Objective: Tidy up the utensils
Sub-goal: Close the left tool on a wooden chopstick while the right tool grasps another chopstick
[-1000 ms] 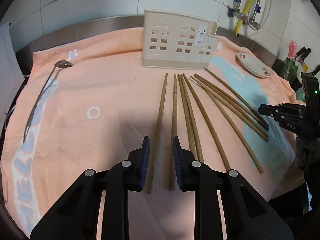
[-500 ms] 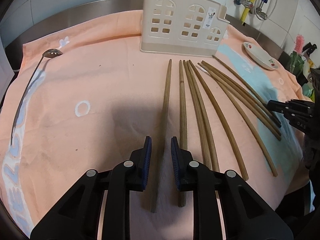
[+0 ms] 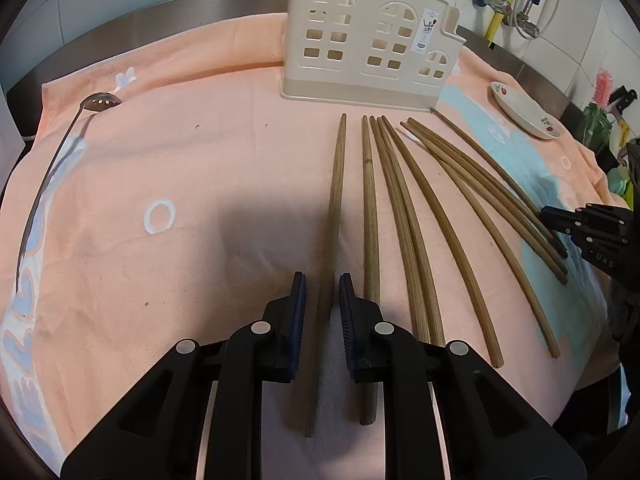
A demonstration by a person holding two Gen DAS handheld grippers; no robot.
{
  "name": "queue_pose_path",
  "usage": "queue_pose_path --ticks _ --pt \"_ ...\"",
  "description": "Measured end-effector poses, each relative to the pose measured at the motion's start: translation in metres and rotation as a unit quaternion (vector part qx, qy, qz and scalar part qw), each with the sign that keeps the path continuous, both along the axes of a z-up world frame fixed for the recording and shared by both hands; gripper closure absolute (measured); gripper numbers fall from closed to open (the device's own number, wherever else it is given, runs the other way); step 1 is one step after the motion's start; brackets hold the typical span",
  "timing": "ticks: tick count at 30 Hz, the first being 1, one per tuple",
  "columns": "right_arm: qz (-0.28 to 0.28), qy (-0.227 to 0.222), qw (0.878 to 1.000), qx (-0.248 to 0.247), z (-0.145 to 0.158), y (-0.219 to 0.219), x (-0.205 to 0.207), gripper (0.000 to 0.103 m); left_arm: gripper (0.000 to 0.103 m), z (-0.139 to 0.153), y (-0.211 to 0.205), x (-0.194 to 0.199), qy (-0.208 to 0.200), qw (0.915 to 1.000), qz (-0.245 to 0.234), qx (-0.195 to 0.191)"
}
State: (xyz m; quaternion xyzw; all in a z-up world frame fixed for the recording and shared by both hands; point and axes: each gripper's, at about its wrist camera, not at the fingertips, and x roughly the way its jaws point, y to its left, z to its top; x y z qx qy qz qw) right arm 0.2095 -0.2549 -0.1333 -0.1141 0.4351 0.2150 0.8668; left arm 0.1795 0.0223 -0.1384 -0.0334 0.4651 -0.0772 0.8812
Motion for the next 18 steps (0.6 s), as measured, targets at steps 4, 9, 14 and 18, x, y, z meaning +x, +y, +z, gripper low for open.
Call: queue_pose_path --ticks 4,9,14,18 --pt "0.003 0.0 1.0 -0.004 -0.0025 0.0011 -0.0004 0.095 0.086 -0.0002 -0.0002 0.001 0.001 1.0 -0.001 0.0" --pt "-0.001 0.003 1.0 0.008 -0.0031 -0.0019 0.0018 0.095 0.086 -0.0007 -0.001 0.0013 0.001 1.0 -0.002 0.001" --pt "-0.003 0.003 1.0 0.008 -0.0031 -0.0018 0.0016 0.096 0.088 -0.0011 -0.0028 0.003 0.001 1.0 -0.005 0.004" --pt "-0.008 -0.006 1.0 0.009 0.0018 -0.0024 -0.0036 0.096 0.096 0.0008 0.0022 0.0018 0.004 0.9999 0.003 -0.009"
